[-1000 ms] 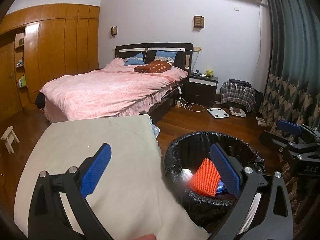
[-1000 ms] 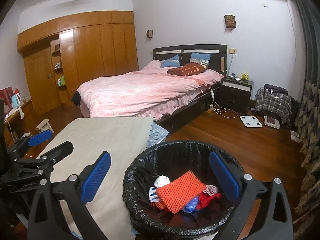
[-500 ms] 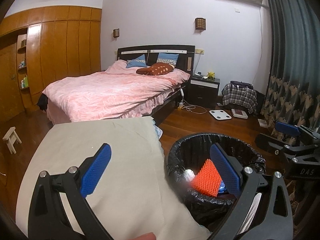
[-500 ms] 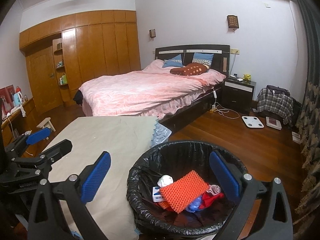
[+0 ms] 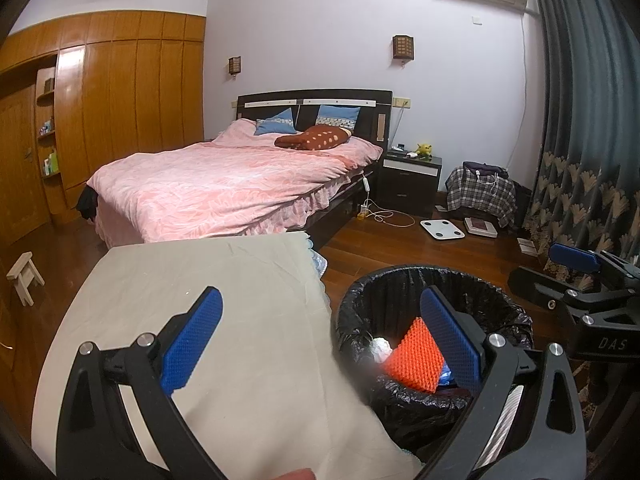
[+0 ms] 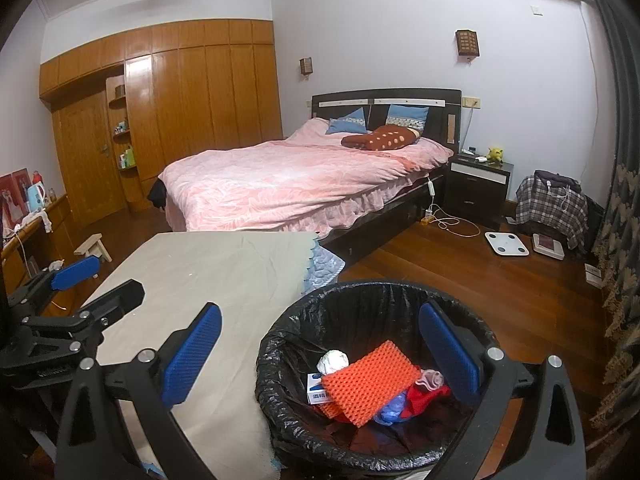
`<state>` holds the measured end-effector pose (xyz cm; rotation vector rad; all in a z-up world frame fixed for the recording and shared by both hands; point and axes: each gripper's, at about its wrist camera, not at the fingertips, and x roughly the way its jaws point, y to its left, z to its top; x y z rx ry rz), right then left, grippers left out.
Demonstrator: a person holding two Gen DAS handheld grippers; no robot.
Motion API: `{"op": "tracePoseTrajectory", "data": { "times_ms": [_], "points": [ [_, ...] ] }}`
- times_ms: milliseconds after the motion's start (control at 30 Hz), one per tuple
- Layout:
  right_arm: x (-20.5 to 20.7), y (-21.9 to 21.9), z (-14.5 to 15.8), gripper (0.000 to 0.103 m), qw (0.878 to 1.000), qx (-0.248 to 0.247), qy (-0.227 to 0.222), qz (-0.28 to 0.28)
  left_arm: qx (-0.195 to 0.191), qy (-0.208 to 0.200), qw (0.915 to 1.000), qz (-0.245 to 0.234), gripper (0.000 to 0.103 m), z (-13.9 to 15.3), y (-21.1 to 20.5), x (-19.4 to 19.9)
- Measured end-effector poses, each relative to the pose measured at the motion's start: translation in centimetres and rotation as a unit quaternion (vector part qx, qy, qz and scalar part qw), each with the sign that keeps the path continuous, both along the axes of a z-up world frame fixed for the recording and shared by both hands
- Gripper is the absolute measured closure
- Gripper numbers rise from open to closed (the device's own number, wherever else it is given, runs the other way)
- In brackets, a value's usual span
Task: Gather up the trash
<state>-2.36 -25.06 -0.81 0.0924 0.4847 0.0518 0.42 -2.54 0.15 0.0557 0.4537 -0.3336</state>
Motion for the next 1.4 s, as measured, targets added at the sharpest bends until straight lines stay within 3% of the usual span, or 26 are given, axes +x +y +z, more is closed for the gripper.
{"op": "tracePoseTrajectory", "data": {
  "times_ms": [1400],
  "points": [
    [0.04, 0.07, -0.01, 0.006, 1.0, 0.0, 0.0, 0.0, 0.001, 0.004, 1.0, 0.002, 0.007, -0.37, 0.8, 0.0]
  ]
}}
